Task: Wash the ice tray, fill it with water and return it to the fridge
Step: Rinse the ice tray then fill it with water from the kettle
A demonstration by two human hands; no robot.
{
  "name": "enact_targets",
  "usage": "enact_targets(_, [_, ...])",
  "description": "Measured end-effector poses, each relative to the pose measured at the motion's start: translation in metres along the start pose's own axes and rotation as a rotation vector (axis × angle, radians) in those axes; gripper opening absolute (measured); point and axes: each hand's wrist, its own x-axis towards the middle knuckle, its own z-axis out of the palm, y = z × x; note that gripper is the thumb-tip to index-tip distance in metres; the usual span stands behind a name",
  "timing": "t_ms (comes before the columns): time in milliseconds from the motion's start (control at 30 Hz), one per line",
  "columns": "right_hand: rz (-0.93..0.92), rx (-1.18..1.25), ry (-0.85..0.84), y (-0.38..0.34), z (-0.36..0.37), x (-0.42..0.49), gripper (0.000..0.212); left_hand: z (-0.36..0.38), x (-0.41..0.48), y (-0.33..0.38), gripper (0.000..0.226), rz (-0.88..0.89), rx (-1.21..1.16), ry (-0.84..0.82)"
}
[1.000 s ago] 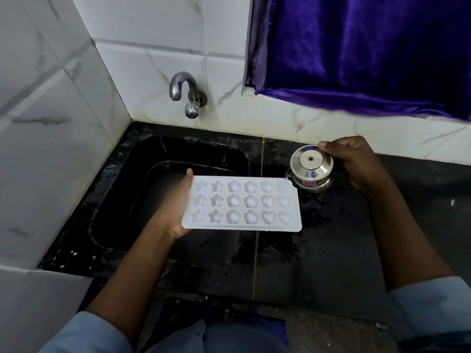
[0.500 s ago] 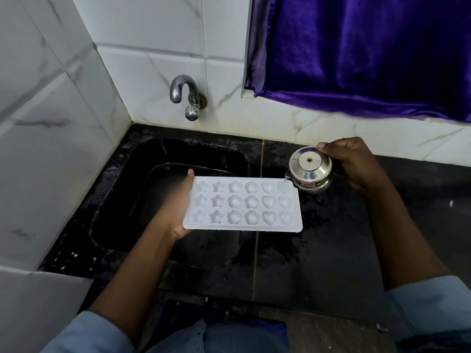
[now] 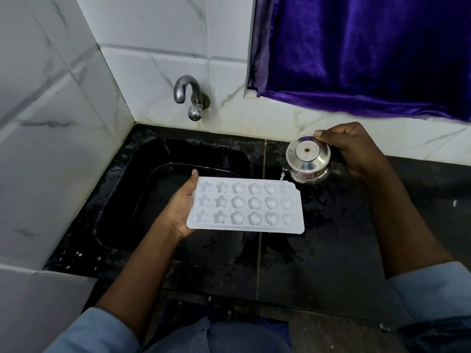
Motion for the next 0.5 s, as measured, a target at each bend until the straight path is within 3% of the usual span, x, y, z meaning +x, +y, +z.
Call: enact_targets(500, [-0.056,-0.036,-0.013,-0.014,0.018,0.009,0.045,-0.001,-0.001,0.003,0.079,-0.015,-0.007,-0.014])
